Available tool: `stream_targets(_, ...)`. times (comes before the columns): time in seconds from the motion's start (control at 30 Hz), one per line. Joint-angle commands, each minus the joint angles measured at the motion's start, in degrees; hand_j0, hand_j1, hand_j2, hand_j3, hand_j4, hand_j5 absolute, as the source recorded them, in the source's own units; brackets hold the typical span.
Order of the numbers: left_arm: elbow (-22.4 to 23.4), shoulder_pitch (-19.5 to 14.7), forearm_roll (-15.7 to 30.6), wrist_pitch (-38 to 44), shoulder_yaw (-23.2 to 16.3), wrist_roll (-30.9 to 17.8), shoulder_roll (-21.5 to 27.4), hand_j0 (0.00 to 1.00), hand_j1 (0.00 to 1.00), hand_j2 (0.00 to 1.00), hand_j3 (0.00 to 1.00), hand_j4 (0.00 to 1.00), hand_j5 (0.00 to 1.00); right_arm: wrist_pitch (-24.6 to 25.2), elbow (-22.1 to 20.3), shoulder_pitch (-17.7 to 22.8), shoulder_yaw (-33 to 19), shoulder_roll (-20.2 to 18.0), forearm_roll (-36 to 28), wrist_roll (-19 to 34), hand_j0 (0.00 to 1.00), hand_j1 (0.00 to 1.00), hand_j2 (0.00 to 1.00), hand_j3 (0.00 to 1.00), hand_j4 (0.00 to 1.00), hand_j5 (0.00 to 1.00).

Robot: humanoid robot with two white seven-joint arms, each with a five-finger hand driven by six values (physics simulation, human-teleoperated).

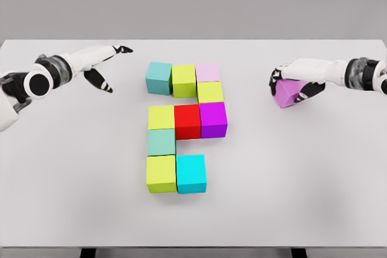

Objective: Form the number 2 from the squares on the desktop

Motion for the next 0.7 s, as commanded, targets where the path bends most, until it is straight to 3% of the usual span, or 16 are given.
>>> stream_targets(0.0, -0.24, 0.00, -0.85, -0.05, -0.96, -3.49, 0.32, 1.00, 1.00, 1.00, 1.00, 1.00, 1.00, -3.10, -2.92, 0.00, -0.07, -0.23, -1.49, -0.04, 0.49, 0.49, 0.49, 0.49, 0.49, 0.49)
stream_targets(0.03, -0.76, -0.18, -1.03, -0.13, -0.96, -7.36, 0.23, 1.00, 1.00, 1.00, 1.00, 1.00, 1.00, -3.10, -3.80, 0.09, -0.16, -0.32, -1.58, -0.04, 0.49, 0.49, 0.49, 0.49, 0.49, 0.49)
stream_targets(0.17, -2.26, -1.58, -2.08, 0.39, -0.61, -13.70, 0.23, 1.00, 1.00, 1.00, 1.00, 1.00, 1.00, -3.10, -7.32, 0.96, -0.51, -2.69, -1.76, -0.04, 0.49, 0.49, 0.49, 0.49, 0.49, 0.49)
stream_targets(0.33, -2.17, -1.76, -3.13, 0.75, -0.61, -15.19, -0.21, 1.00, 1.00, 1.00, 1.00, 1.00, 1.00, -3.10, -14.96, 2.81, -0.68, -9.46, -5.18, -0.04, 0.49, 0.49, 0.49, 0.49, 0.49, 0.49)
stream_targets(0.43, -2.08, -1.85, -3.13, 0.83, -0.70, -15.19, -0.47, 1.00, 1.00, 1.00, 1.00, 1.00, 1.00, -3.10, -18.74, 2.90, -0.68, -11.04, -6.24, -0.04, 0.49, 0.49, 0.49, 0.49, 0.49, 0.49)
stream_targets(0.57, -1.91, -1.85, -5.51, 0.83, -0.61, -16.25, -1.70, 1.00, 1.00, 1.00, 1.00, 1.00, 1.00, -3.10, -28.85, 5.27, -0.59, -13.41, -6.24, -0.04, 0.49, 0.49, 0.49, 0.49, 0.49, 0.49)
stream_targets(0.67, -1.82, -2.02, -5.51, 0.83, -0.61, -16.25, -2.05, 1.00, 1.00, 1.00, 1.00, 1.00, 1.00, -3.10, -32.19, 5.89, -0.33, -14.20, -6.24, -0.04, 0.49, 0.49, 0.49, 0.49, 0.49, 0.49)
